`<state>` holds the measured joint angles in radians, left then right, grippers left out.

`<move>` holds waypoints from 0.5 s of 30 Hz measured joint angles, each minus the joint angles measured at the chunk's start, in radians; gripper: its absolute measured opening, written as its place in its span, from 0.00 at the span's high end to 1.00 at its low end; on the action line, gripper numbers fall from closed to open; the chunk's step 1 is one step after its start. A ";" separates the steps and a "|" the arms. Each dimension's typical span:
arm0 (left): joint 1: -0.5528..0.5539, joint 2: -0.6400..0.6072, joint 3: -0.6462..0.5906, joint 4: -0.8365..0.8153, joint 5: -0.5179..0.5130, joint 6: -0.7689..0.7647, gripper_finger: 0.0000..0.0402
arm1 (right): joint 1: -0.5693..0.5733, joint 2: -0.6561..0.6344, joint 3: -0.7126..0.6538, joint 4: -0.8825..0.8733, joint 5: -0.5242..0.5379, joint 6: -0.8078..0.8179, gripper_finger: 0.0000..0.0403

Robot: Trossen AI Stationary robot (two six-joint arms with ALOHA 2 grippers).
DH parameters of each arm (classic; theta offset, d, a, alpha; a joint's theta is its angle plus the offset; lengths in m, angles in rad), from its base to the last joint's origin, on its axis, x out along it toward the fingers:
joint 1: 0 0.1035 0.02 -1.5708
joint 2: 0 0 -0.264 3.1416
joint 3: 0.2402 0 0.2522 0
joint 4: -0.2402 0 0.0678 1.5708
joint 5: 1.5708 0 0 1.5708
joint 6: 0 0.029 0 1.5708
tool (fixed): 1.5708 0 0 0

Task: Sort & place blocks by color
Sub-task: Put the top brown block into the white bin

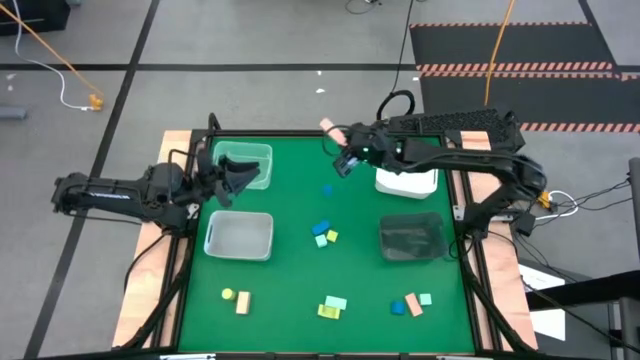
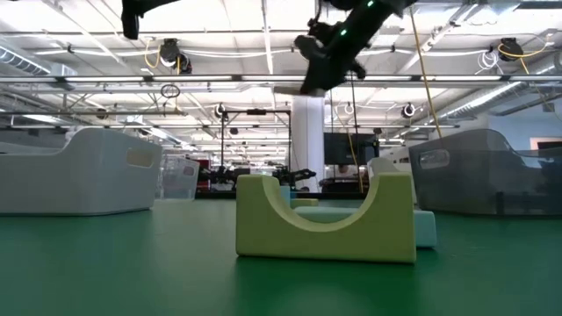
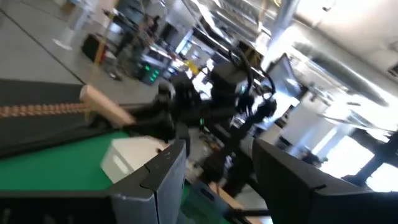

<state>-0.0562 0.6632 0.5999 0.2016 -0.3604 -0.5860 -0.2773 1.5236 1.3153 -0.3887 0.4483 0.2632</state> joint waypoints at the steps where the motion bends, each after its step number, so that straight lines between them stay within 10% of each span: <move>1: -0.007 0.000 0.000 0.000 0.009 0.000 0.54 | 0.003 -0.022 0.000 -0.041 0.017 0.015 0.72; 15: -0.048 0.005 0.000 0.002 0.020 0.027 0.54 | 0.070 -0.181 0.000 -0.783 0.103 0.500 0.72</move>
<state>-0.1043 0.6678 0.5999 0.2040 -0.3405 -0.5591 -0.2070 1.3424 1.3155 -1.1713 0.5508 0.7630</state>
